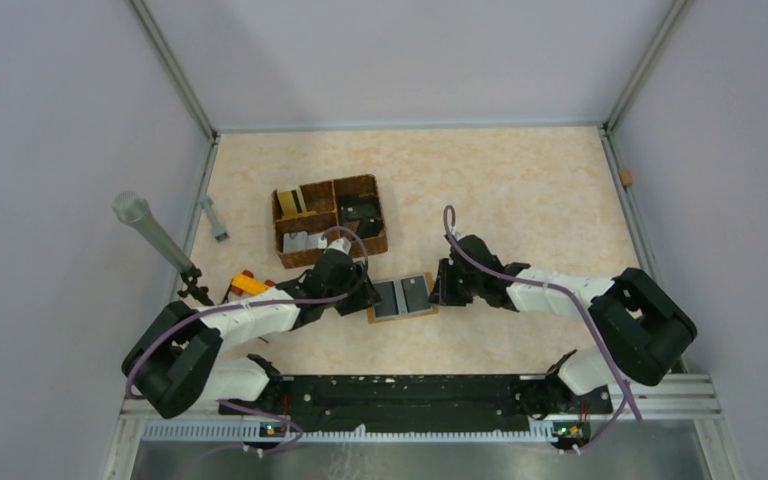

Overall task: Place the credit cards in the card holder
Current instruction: Turn over the card slot in the card holder.

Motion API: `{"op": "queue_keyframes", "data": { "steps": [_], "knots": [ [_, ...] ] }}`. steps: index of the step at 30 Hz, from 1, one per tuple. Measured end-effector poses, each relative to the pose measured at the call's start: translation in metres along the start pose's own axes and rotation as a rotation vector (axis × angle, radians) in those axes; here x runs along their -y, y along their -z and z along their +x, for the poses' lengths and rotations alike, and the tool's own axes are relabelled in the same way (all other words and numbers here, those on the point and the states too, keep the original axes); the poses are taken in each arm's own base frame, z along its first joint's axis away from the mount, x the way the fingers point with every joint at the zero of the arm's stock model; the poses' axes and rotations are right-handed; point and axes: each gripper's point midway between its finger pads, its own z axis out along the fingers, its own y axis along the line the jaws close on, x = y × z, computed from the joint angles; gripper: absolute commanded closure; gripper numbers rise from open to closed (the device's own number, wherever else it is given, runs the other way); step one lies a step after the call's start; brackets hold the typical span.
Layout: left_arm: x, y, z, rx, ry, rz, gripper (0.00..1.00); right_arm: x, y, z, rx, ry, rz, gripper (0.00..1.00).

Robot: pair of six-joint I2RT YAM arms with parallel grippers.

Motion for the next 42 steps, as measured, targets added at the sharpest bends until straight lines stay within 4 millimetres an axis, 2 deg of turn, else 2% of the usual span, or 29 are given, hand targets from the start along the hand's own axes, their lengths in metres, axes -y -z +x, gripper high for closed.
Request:
{"op": "queue_keyframes", "data": {
  "steps": [7, 21, 39, 42],
  "knots": [
    [0.000, 0.000, 0.000, 0.000, 0.000, 0.000, 0.50, -0.006, 0.000, -0.004, 0.012, -0.003, -0.027, 0.89],
    [0.000, 0.000, 0.000, -0.001, 0.000, 0.003, 0.51, -0.024, -0.001, -0.010, 0.029, -0.005, -0.110, 0.90],
    [0.000, 0.000, 0.001, -0.002, 0.000, 0.004, 0.51, -0.071, -0.001, -0.009, 0.026, 0.072, -0.224, 0.86],
    [0.000, 0.000, 0.000, -0.001, 0.000, 0.004, 0.47, -0.076, -0.004, -0.008, 0.019, 0.087, -0.228, 0.85]
  ]
}}
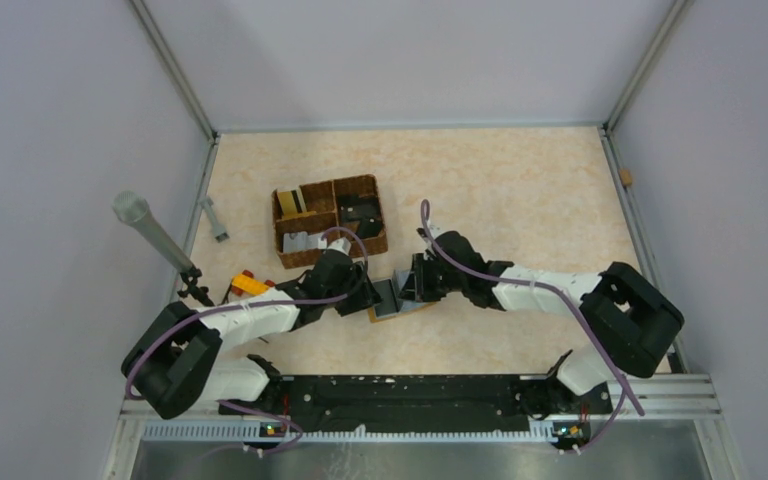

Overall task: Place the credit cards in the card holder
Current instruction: Turn over the card slot in the card holder.

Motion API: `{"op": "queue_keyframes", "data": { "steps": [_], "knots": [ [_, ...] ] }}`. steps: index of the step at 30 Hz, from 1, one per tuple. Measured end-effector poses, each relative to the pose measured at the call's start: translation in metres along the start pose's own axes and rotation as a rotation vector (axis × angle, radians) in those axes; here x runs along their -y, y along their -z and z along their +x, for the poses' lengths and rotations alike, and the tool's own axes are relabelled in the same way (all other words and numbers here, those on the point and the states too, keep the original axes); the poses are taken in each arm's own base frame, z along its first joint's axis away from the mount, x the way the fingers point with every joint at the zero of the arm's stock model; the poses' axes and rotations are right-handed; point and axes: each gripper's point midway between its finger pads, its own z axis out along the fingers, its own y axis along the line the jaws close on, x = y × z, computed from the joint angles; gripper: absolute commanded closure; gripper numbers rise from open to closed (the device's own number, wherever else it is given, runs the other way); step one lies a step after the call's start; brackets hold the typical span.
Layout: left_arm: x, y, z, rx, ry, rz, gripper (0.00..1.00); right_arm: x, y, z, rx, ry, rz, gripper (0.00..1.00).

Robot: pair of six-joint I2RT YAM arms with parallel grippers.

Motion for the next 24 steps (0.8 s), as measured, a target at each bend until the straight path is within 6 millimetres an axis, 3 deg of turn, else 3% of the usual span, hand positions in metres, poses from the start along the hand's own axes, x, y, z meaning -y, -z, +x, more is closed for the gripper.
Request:
{"op": "queue_keyframes", "data": {
  "steps": [9, 15, 24],
  "knots": [
    [0.003, 0.019, -0.019, 0.100, -0.002, -0.001, 0.37, -0.003, -0.008, 0.004, -0.018, 0.019, 0.004, 0.85],
    [0.022, 0.036, -0.040, 0.202, -0.005, 0.070, 0.31, -0.004, -0.009, 0.005, -0.021, 0.026, 0.006, 0.85],
    [0.042, 0.016, -0.044, 0.165, -0.002, 0.122, 0.27, -0.006, -0.010, 0.006, -0.023, 0.041, 0.005, 0.85]
  ]
}}
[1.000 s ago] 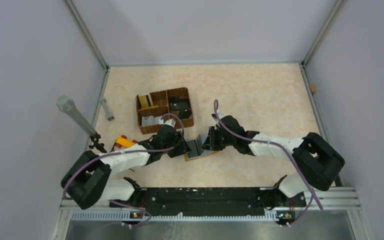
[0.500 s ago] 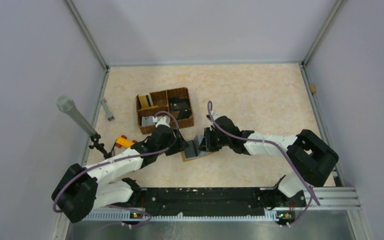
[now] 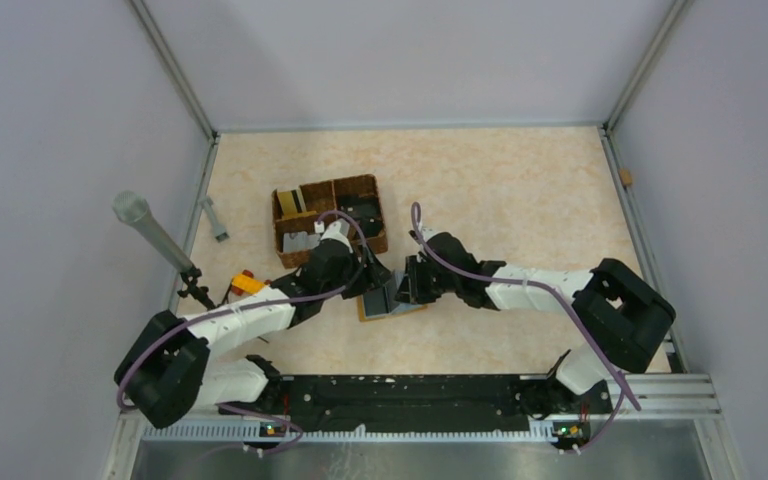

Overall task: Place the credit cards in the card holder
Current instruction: Turn over the card slot in the card holder.

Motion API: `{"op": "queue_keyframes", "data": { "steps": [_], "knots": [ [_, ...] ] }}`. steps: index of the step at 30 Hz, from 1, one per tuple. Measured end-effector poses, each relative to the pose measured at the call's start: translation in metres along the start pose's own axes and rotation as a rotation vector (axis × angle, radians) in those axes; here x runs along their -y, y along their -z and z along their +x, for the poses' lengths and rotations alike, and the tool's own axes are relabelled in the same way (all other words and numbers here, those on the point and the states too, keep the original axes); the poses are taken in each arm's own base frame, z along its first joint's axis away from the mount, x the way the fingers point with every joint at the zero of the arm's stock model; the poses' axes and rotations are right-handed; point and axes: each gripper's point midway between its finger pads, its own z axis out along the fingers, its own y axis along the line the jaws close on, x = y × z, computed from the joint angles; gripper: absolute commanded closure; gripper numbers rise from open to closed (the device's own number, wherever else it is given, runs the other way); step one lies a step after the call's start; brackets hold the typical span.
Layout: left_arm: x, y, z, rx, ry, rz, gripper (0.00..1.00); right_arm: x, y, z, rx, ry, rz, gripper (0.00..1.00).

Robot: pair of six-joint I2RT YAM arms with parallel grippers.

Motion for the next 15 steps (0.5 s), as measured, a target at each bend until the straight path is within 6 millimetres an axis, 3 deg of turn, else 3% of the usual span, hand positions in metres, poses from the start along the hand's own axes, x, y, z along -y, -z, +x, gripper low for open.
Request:
{"op": "queue_keyframes", "data": {
  "steps": [6, 15],
  "knots": [
    [0.002, -0.012, 0.006, -0.040, 0.007, 0.014, 0.27, -0.002, -0.001, -0.001, 0.003, 0.011, 0.001, 0.85],
    [0.001, -0.023, 0.008, -0.064, 0.011, 0.002, 0.37, 0.000, -0.003, 0.001, -0.004, 0.012, 0.008, 0.86]
  ]
}}
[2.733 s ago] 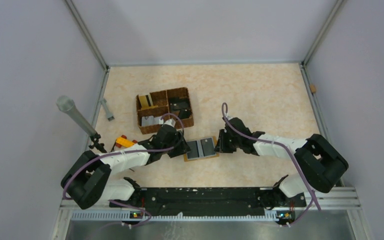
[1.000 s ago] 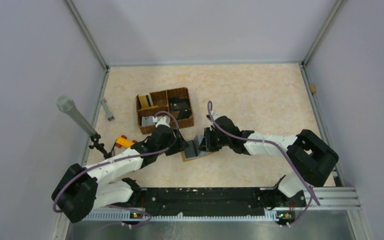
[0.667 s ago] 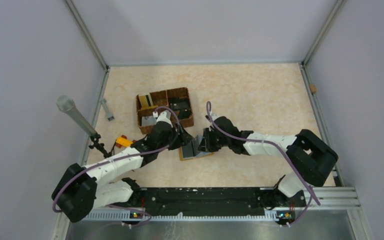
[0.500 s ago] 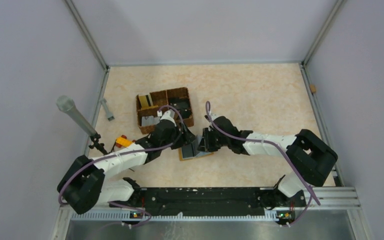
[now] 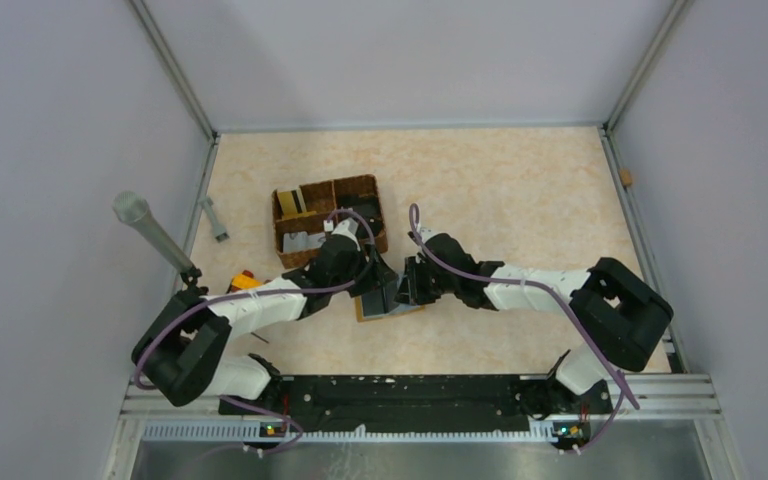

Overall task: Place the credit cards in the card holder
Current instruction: Turn over the card slot in the card holder.

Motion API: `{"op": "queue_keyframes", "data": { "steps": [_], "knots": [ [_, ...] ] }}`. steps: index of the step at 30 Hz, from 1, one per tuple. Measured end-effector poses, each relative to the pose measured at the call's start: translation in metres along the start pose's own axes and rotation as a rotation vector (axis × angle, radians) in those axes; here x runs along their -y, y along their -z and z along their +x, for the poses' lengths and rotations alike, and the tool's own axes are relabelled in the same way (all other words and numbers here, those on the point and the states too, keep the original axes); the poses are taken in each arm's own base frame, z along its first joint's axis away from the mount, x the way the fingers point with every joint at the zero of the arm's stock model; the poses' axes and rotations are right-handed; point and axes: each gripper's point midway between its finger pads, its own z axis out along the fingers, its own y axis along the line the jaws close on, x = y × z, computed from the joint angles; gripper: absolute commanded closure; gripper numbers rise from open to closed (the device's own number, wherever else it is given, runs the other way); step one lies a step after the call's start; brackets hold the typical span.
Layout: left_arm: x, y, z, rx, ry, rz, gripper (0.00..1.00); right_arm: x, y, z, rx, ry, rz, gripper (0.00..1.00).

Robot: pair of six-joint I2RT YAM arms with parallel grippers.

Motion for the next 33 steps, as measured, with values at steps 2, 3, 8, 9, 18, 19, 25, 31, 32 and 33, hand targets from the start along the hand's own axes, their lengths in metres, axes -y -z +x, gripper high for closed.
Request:
{"op": "queue_keyframes", "data": {
  "steps": [2, 3, 8, 9, 18, 19, 25, 31, 32, 33],
  "knots": [
    [-0.002, -0.001, 0.001, -0.006, 0.000, -0.007, 0.38, 0.000, 0.000, 0.000, 0.000, 0.000, 0.001, 0.86],
    [-0.003, -0.002, 0.002, -0.009, -0.001, -0.012, 0.37, 0.000, 0.000, 0.000, 0.000, 0.000, 0.001, 0.86],
    [-0.007, -0.005, 0.005, -0.019, -0.002, -0.025, 0.37, -0.001, 0.000, -0.001, -0.002, 0.001, 0.003, 0.86],
    [-0.008, -0.006, 0.005, -0.018, -0.001, -0.026, 0.36, -0.001, 0.000, -0.002, -0.002, 0.001, 0.003, 0.86],
    [-0.003, -0.008, 0.006, -0.033, -0.005, -0.003, 0.32, 0.000, 0.000, 0.000, -0.006, 0.008, 0.007, 0.86],
    [-0.001, -0.008, 0.006, -0.032, -0.005, 0.004, 0.31, 0.000, 0.000, -0.001, -0.006, 0.008, 0.006, 0.86],
    [0.004, -0.008, 0.006, -0.037, -0.007, 0.028, 0.32, 0.000, 0.000, -0.001, -0.005, 0.013, 0.006, 0.86],
    [-0.001, -0.010, 0.009, -0.048, -0.005, 0.013, 0.42, 0.000, 0.000, -0.001, -0.005, 0.014, 0.006, 0.86],
    [-0.002, -0.010, 0.010, -0.050, -0.005, 0.008, 0.43, 0.000, 0.000, -0.001, -0.006, 0.015, 0.006, 0.86],
    [-0.003, -0.010, 0.010, -0.051, -0.005, 0.002, 0.44, 0.000, 0.001, -0.001, -0.006, 0.015, 0.007, 0.86]
  ]
}}
